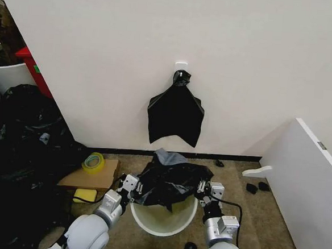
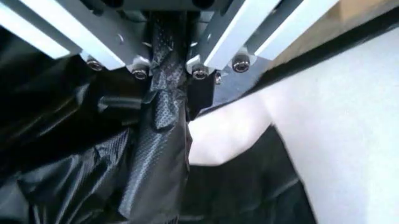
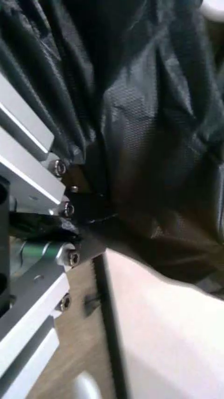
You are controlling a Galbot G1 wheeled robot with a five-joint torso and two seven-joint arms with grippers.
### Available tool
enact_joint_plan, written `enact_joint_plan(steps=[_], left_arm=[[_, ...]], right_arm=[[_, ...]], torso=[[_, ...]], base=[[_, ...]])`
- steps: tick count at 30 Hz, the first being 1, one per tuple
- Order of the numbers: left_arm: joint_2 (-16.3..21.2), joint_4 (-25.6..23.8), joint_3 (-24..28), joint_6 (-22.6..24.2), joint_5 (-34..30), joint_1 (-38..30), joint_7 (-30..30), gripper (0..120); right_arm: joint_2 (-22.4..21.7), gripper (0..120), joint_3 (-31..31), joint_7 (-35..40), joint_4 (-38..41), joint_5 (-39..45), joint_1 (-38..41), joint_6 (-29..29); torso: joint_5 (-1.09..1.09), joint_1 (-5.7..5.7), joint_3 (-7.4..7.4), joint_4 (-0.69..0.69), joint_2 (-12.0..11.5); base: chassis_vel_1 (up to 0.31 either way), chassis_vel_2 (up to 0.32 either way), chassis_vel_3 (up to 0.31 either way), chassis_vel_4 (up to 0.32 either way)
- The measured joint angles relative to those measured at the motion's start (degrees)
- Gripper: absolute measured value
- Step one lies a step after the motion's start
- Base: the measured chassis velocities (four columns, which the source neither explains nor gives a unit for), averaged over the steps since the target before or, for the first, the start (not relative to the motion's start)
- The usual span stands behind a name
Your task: Place the garbage bag over the trash bin.
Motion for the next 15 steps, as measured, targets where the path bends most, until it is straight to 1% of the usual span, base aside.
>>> enact_joint_plan(steps=[1, 2, 3, 4, 6, 8, 10, 12, 14, 15], left_arm=[[0.0, 0.0, 0.0, 0.0, 0.0, 0.0, 0.0, 1], [0.0, -0.1, -1.0, -0.4, -0.8, 0.0, 0.6, 1], [0.1, -0.3, -2.5, -0.8, -1.9, -0.2, 1.0, 1], [0.1, -0.3, -2.5, -0.8, -1.9, -0.2, 1.0, 1], [0.3, -0.6, -6.2, -1.3, -5.4, -0.5, 2.5, 1], [0.4, -0.7, -7.2, -1.3, -6.4, -0.6, 3.0, 1], [0.4, -1.0, -10.1, -1.3, -10.2, -0.9, 4.4, 1], [0.4, -1.0, -10.4, -1.3, -10.9, -1.0, 4.5, 1], [-0.1, -1.3, -12.0, -1.1, -15.0, -1.4, 4.6, 1], [-0.2, -1.3, -12.2, -1.0, -15.6, -1.4, 4.5, 1]], right_arm=[[0.0, 0, 0.0, 0.0, 0.0, 0.0, 0.0, 0.0], [0.0, 0, 0.5, 0.3, 0.3, 0.4, -0.4, -0.3], [0.0, 0, 1.1, 0.3, 0.7, 0.6, -0.8, -0.4], [0.0, 0, 1.1, 0.3, 0.7, 0.6, -0.8, -0.4], [-0.3, 0, 2.1, 0.5, 1.7, 1.4, -1.7, -0.6], [-0.4, 0, 2.3, 0.5, 1.9, 1.6, -1.9, -0.7], [-0.5, 0, 2.7, 0.6, 2.1, 2.1, -2.4, -1.2], [-0.6, 0, 2.7, 0.6, 2.2, 2.2, -2.5, -1.4], [-0.7, 0, 1.9, 0.3, 2.2, 2.3, -3.2, -1.9], [-0.7, 0, 1.7, 0.1, 2.1, 2.3, -3.3, -1.8]], torso=[[0.0, 0.0, 0.0, 0.0, 0.0], [0.01, 0.0, 0.0, -0.01, 0.0], [0.02, 0.0, 0.0, 0.01, 0.0], [0.02, 0.0, 0.0, 0.01, 0.0], [0.0, 0.0, 0.0, 0.0, 0.0], [0.02, 0.0, 0.0, 0.0, 0.0], [0.01, 0.0, 0.0, 0.01, 0.0], [0.01, 0.0, 0.0, 0.01, 0.0], [0.01, 0.0, 0.0, 0.01, 0.0], [0.01, 0.0, 0.0, 0.01, 0.0]], base=[[0.0, 0.0, 0.0, 0.0], [0.0, 0.0, 0.0, 0.0], [0.0, 0.0, 0.0, 0.0], [0.0, 0.0, 0.0, 0.0], [0.0, 0.0, 0.0, 0.0], [0.0, 0.0, 0.0, 0.0], [0.0, 0.0, 0.0, 0.0], [0.0, 0.0, 0.0, 0.0], [0.0, 0.0, 0.0, 0.0], [0.0, 0.0, 0.0, 0.0]])
